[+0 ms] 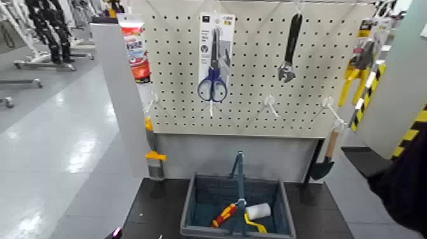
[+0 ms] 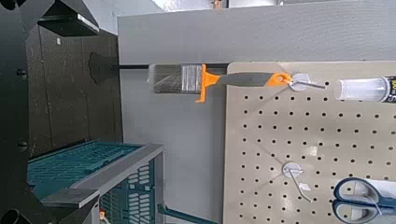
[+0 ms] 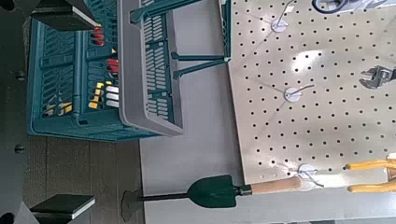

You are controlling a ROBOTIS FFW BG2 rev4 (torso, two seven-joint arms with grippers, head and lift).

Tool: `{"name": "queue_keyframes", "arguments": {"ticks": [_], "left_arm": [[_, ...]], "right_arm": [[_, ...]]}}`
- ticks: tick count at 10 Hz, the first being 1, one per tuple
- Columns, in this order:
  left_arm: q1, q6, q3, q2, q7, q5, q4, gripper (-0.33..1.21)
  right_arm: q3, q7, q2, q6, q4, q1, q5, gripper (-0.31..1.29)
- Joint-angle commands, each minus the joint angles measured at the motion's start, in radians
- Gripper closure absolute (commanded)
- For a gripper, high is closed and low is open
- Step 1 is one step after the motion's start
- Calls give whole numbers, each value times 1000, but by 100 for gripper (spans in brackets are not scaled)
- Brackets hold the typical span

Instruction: Put the red glue tube into the crate.

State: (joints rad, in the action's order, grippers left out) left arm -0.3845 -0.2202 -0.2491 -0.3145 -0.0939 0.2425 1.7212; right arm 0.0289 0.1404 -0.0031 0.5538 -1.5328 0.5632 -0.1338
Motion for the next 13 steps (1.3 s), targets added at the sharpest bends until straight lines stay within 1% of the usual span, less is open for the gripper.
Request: {"name": "queue_keyframes", "arguments": {"ticks": [1, 3, 4, 5, 6, 7, 8, 9, 10, 11, 12, 13], "left_arm": [[-1, 1, 4, 3, -1, -6, 0, 10], [-2, 1, 4, 3, -10, -11, 1, 10], [1, 1, 16, 9, -9, -25, 11, 13], [9, 31, 31, 12, 0, -58, 38, 16], [32, 88, 39, 14, 19, -45, 72, 15], [61, 157, 79, 26, 98, -5, 103, 11], [98, 266, 148, 46, 201, -17, 161, 10], [130, 312, 180, 52, 226, -17, 195, 11], [162, 384, 200, 54, 238, 17, 232, 10], [205, 486, 225, 55, 284, 35, 271, 10], [249, 519, 243, 54, 319, 60, 279, 10], [276, 521, 255, 54, 318, 87, 282, 9]], "right_arm": [[-1, 1, 144, -2, 0, 0, -1, 1], [-3, 1, 144, -5, 0, 0, -1, 1], [-3, 1, 144, -9, 2, 0, -1, 1], [-3, 1, 146, -17, 0, -2, -1, 1], [-3, 1, 144, -20, 2, -2, -1, 1], [-1, 1, 141, -21, 3, -5, -1, 1], [-1, 2, 141, -21, 3, -5, -1, 1], [-1, 2, 141, -23, 3, -5, -1, 1], [0, 2, 141, -23, 3, -5, -1, 1], [0, 2, 143, -25, 3, -5, -1, 1], [0, 2, 143, -25, 3, -5, -1, 1], [0, 2, 143, -25, 2, -5, -1, 1]]}}
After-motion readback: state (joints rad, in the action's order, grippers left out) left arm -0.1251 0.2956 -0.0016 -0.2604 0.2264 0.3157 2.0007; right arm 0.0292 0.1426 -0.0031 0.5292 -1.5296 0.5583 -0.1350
